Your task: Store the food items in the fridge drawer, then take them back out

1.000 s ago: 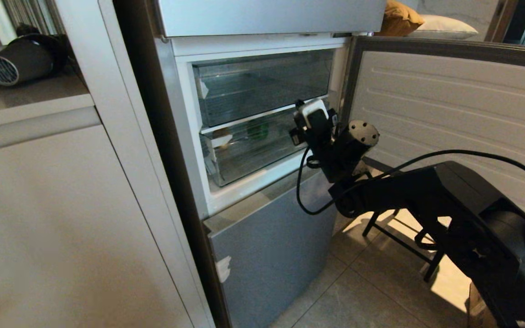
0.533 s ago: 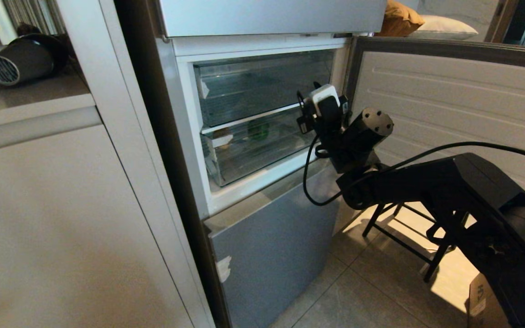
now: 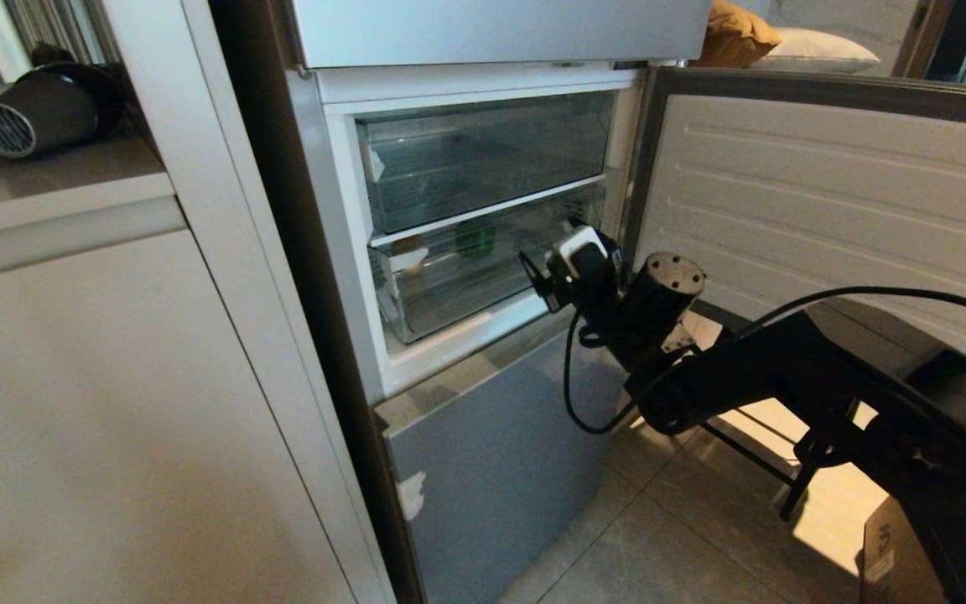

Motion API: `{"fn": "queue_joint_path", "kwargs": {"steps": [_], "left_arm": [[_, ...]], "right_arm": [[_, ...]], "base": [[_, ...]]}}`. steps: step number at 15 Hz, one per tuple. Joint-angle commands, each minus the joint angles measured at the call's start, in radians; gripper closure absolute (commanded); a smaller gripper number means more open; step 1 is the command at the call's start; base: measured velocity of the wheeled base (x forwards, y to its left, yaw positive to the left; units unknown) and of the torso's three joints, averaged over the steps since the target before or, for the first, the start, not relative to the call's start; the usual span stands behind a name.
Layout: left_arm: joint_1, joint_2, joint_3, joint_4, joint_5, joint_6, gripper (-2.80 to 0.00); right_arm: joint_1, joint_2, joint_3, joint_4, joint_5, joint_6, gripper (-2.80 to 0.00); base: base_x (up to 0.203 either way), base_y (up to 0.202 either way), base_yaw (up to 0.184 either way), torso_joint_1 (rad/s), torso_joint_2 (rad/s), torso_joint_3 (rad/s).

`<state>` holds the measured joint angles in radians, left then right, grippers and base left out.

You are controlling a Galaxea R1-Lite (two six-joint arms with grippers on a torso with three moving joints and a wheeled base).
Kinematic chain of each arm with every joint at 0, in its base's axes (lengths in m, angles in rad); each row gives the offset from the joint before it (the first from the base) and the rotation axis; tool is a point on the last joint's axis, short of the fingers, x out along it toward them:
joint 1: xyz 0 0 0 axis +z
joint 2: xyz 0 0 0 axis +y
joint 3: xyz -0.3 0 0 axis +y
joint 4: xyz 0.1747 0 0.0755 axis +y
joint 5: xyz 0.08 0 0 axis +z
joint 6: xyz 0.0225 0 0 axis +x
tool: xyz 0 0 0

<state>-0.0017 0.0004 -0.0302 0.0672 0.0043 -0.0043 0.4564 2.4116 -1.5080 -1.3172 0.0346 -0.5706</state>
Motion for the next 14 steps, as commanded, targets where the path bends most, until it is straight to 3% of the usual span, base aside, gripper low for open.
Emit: {"fn": "queue_joint_path", "kwargs": {"steps": [1,6,14], "left_arm": [[0.000,0.000,0.000,0.000,0.000,0.000,0.00],[0.000,0.000,0.000,0.000,0.000,0.000,0.00],[0.000,0.000,0.001,0.000,0.000,0.000,0.00]], "right_arm": [[0.002,-0.021,0.076,-0.022,0.009,0.011,-2.80],[-0.006,0.025,0.010,0.041,0.044,0.051,-2.80],[-0.025,0.158,-0.364,0.236,0.044,0.064,-2.80]], "base": [[0.000,0.000,0.000,0.000,0.00,0.000],[0.000,0.000,0.000,0.000,0.00,0.000],[0.000,0.000,0.000,0.000,0.00,0.000]]}}
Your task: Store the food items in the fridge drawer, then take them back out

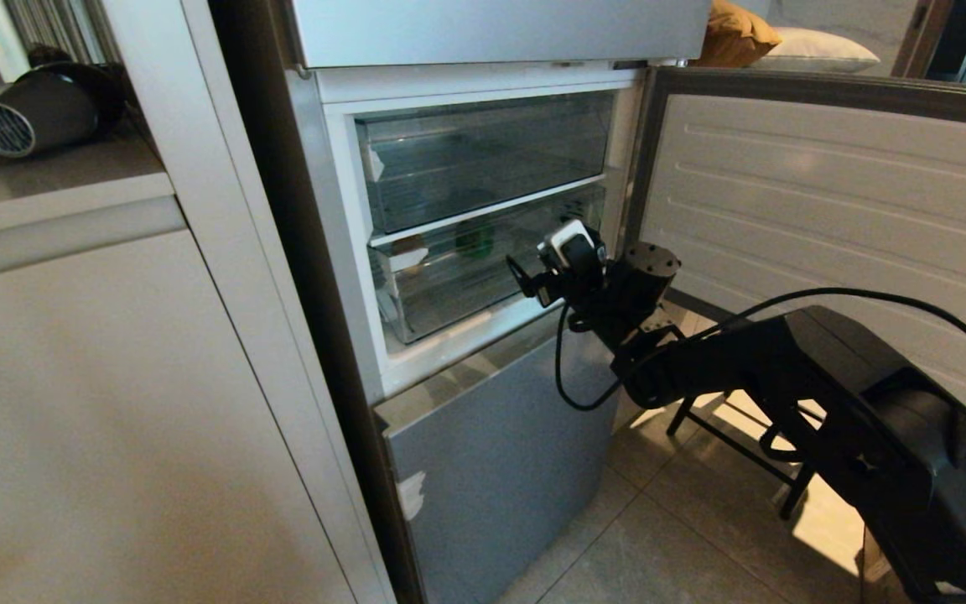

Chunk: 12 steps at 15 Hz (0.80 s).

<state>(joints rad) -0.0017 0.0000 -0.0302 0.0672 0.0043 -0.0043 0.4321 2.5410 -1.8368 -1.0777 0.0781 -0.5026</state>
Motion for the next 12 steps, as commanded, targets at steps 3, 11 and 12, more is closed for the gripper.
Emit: {"fn": "queue_joint_path", "kwargs": {"steps": [3,11,12], "left_arm": [[0.000,0.000,0.001,0.000,0.000,0.000,0.00],[0.000,0.000,0.000,0.000,0.000,0.000,0.00],[0.000,0.000,0.000,0.000,0.000,0.000,0.00]], "right_arm": [[-0.009,0.059,-0.114,0.076,0.000,-0.007,-2.80],[-0.021,0.062,-0.124,0.037,0.000,-0.011,-2.80],[-0.021,0.061,-0.124,0.029,0.000,-0.011,-2.80]], "base": [[0.000,0.000,0.000,0.000,0.00,0.000],[0.000,0.000,0.000,0.000,0.00,0.000],[0.000,0.000,0.000,0.000,0.00,0.000]]}}
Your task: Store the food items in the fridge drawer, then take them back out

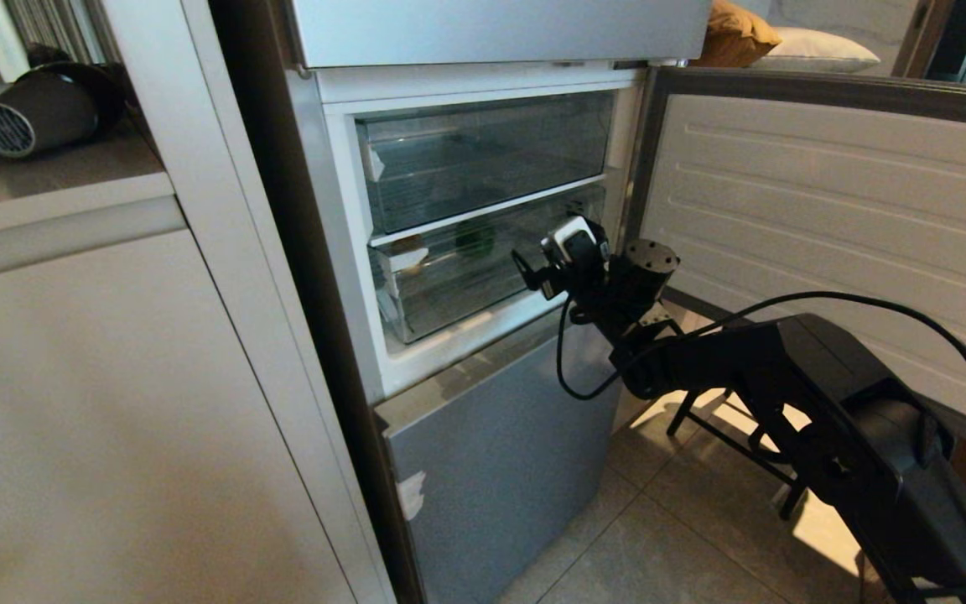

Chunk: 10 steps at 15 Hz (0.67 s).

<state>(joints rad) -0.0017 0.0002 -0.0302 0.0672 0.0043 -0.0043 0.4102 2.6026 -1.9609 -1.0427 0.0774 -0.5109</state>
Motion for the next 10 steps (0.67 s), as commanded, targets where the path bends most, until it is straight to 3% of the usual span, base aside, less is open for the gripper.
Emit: {"fn": "queue_joint_path", "kwargs": {"steps": [1,10], "left_arm": [[0.000,0.000,0.000,0.000,0.000,0.000,0.00],[0.000,0.000,0.001,0.000,0.000,0.000,0.00]], "right_arm": [[0.001,-0.002,0.000,-0.016,0.001,-0.003,-2.80],[0.001,-0.033,0.000,-0.062,0.000,-0.004,-2.80]], "base": [[0.000,0.000,0.000,0.000,0.00,0.000],[0.000,0.000,0.000,0.000,0.00,0.000]]}}
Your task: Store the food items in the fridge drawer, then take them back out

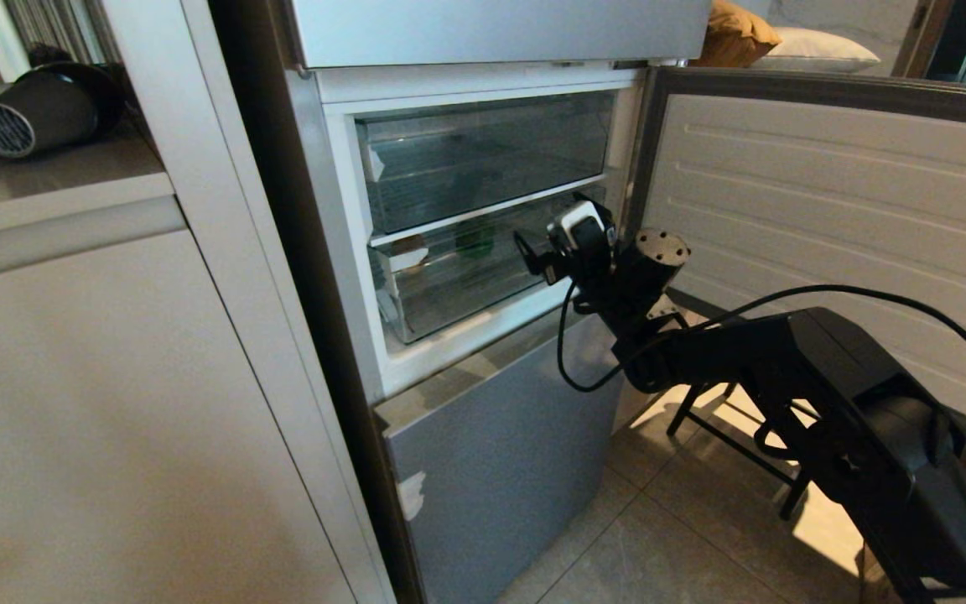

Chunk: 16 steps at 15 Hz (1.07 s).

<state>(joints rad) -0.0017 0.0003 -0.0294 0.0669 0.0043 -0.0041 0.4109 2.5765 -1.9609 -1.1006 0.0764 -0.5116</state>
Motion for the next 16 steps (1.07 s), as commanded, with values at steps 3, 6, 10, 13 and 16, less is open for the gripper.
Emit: {"fn": "queue_joint_path", "kwargs": {"steps": [3,6,10,13,16], "left_arm": [[0.000,0.000,0.000,0.001,0.000,0.000,0.00],[0.000,0.000,0.000,0.001,0.000,0.000,0.00],[0.000,0.000,-0.001,0.001,0.000,0.000,0.00],[0.000,0.000,0.000,0.001,0.000,0.000,0.00],[0.000,0.000,-0.001,0.001,0.000,0.000,0.00]], "right_arm": [[0.001,-0.011,0.002,-0.047,-0.005,-0.002,-2.80],[0.007,-0.068,0.062,-0.104,-0.030,-0.006,-2.80],[0.036,-0.291,0.517,-0.118,-0.089,0.011,-2.80],[0.102,-0.584,0.875,-0.139,-0.227,0.090,-2.80],[0.175,-0.879,1.154,-0.152,-0.392,0.171,-2.80]], "base": [[0.000,0.000,0.000,0.000,0.00,0.000],[0.000,0.000,0.000,0.000,0.00,0.000],[0.000,0.000,0.000,0.000,0.00,0.000],[0.000,0.000,0.000,0.000,0.00,0.000],[0.000,0.000,0.000,0.000,0.00,0.000]]}}
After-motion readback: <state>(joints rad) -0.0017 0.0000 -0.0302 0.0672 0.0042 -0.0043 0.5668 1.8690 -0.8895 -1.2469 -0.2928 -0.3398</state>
